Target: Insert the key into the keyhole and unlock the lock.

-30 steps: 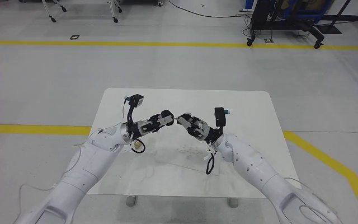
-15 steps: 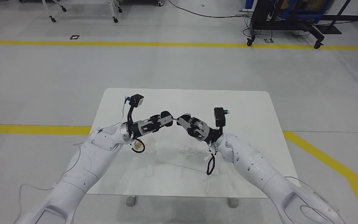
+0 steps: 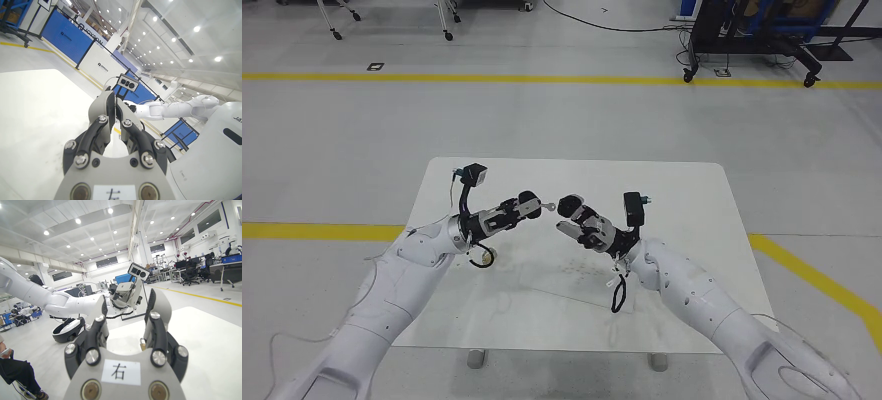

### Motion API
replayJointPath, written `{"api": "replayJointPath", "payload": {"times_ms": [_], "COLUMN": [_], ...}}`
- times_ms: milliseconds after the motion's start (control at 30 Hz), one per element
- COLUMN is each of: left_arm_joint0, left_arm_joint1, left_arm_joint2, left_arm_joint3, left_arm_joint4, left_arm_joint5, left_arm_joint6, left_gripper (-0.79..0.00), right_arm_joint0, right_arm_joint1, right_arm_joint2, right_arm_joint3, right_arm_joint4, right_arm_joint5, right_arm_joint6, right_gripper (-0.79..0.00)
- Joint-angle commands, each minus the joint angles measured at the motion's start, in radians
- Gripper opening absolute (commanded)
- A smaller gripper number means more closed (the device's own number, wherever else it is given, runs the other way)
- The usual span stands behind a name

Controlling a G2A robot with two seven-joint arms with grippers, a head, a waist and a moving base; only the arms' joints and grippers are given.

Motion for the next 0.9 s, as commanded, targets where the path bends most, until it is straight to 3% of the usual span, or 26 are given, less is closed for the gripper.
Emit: {"api": "replayJointPath", "payload": {"times_ms": [0,67,233,267,300,367,567,733,867], "left_arm_joint0": [0.000,0.003,0.017,0.027,0.038,0.055,0.078,0.084,0.091], "left_arm_joint1": [0.000,0.001,0.018,0.020,0.022,0.026,0.031,0.033,0.033], "left_arm_joint2": [0.000,-0.003,-0.056,-0.060,-0.064,-0.072,-0.082,-0.088,-0.090], "left_arm_joint3": [0.000,-0.004,-0.079,-0.102,-0.124,-0.156,-0.203,-0.218,-0.228], "left_arm_joint4": [0.000,0.023,0.322,0.363,0.386,0.425,0.470,0.490,0.505], "left_arm_joint5": [0.000,0.016,0.096,0.111,0.119,0.126,0.139,0.128,0.121], "left_arm_joint6": [0.000,0.007,0.083,0.094,0.104,0.113,0.119,0.130,0.146], "left_gripper": [-0.785,-0.785,-0.785,-0.785,-0.785,-0.785,-0.785,-0.785,-0.785], "right_arm_joint0": [0.000,-0.001,0.002,-0.003,-0.013,-0.030,-0.095,-0.118,-0.116], "right_arm_joint1": [0.000,0.001,0.030,0.039,0.048,0.066,0.106,0.114,0.116], "right_arm_joint2": [0.000,0.003,0.052,0.070,0.086,0.116,0.201,0.221,0.214], "right_arm_joint3": [0.000,0.000,-0.034,-0.046,-0.065,-0.110,-0.218,-0.259,-0.272], "right_arm_joint4": [0.000,-0.007,-0.090,-0.101,-0.105,-0.113,-0.047,0.064,0.142], "right_arm_joint5": [0.000,0.023,0.070,0.071,0.070,0.056,0.010,0.000,0.000], "right_arm_joint6": [0.000,0.018,0.200,0.227,0.250,0.308,0.453,0.566,0.635], "right_gripper": [0.000,0.000,0.000,-0.135,-0.348,-0.459,-0.459,-0.413,-0.443]}}
